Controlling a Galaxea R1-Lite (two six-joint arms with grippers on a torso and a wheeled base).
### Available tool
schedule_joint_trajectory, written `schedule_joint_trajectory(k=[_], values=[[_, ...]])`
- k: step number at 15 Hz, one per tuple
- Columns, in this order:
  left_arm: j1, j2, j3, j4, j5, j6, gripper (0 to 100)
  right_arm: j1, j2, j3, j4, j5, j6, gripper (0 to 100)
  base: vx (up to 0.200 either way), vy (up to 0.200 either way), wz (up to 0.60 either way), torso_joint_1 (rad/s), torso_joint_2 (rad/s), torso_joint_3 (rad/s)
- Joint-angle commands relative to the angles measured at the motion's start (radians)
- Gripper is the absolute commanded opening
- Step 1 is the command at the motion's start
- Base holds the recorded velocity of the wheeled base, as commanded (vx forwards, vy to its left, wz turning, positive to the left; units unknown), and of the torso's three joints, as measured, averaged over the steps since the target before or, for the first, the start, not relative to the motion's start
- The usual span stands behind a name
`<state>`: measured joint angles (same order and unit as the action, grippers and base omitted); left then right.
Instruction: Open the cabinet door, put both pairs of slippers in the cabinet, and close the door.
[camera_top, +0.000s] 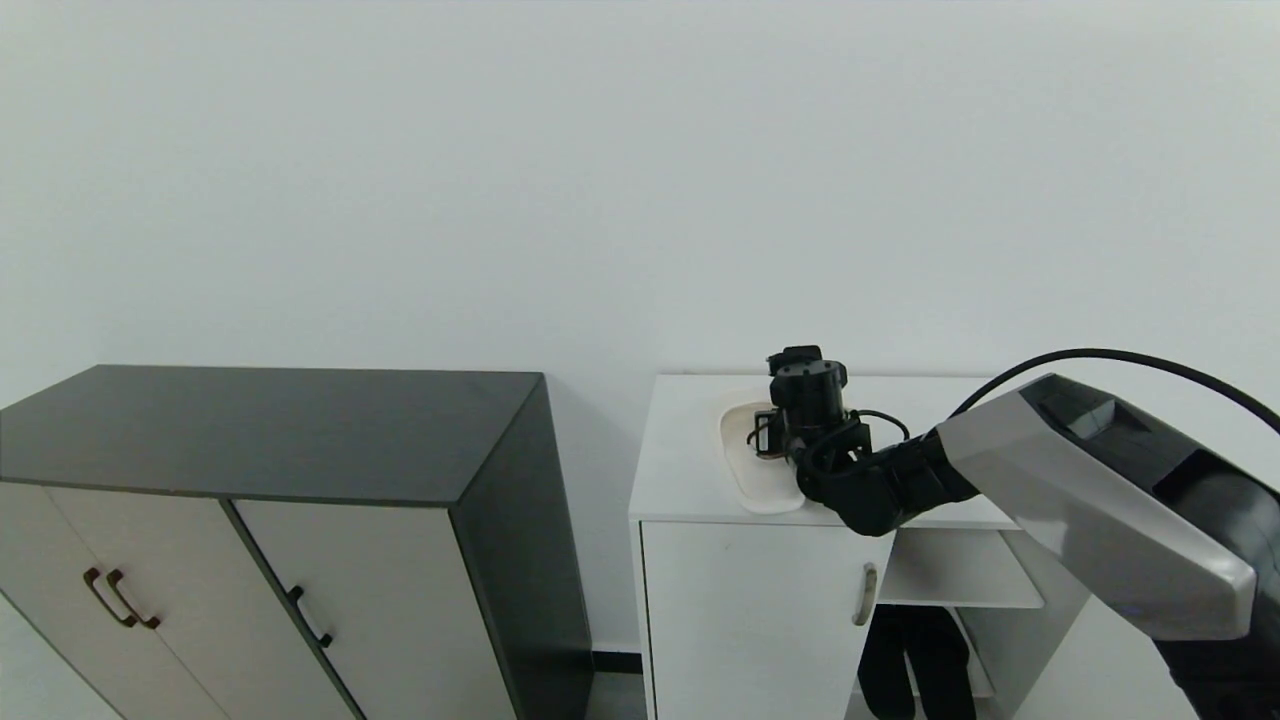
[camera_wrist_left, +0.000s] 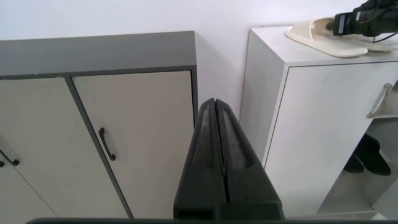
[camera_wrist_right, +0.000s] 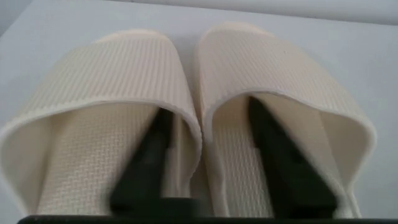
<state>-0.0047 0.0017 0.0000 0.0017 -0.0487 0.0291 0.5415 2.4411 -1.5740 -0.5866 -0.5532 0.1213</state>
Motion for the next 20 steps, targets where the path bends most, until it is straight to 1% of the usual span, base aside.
schedule_joint_trajectory(k=[1,4,8,13,14,15,16,18,20], values=[[0.0,0.0,0.0,0.0,0.0,0.0,0,0.0,0.009,-0.001,-0.002,0.001,0.0,0,0.0,0.0,0.0,0.0,0.0,0.0],[0.0,0.0,0.0,0.0,0.001,0.0,0,0.005,-0.016,0.011,-0.002,0.001,0.0,0,0.0,0.0,0.0,0.0,0.0,0.0],[0.0,0.0,0.0,0.0,0.001,0.0,0,0.058,-0.162,0.144,-0.01,0.001,0.001,0,0.0,0.0,0.0,0.0,0.0,0.0],[0.0,0.0,0.0,0.0,0.001,-0.002,0,0.155,-0.376,0.407,-0.082,0.002,0.008,0,0.0,0.0,0.0,0.0,0.0,0.0],[0.0,0.0,0.0,0.0,0.0,-0.003,0,0.181,-0.427,0.505,-0.136,0.002,0.009,0,0.0,0.0,0.0,0.0,0.0,0.0],[0.0,0.0,0.0,0.0,0.0,-0.003,0,0.19,-0.456,0.574,-0.176,0.007,0.009,0,0.0,0.0,0.0,0.0,0.0,0.0],[0.0,0.0,0.0,0.0,0.0,-0.003,0,0.202,-0.494,0.649,-0.211,0.038,0.008,0,0.0,0.0,0.0,0.0,0.0,0.0],[0.0,0.0,0.0,0.0,0.0,-0.002,0,0.235,-0.583,0.781,-0.222,0.081,0.006,0,0.0,0.0,0.0,0.0,0.0,0.0],[0.0,0.0,0.0,0.0,0.0,0.0,0,0.261,-0.593,0.812,-0.223,0.081,0.008,0,0.0,0.0,0.0,0.0,0.0,0.0]])
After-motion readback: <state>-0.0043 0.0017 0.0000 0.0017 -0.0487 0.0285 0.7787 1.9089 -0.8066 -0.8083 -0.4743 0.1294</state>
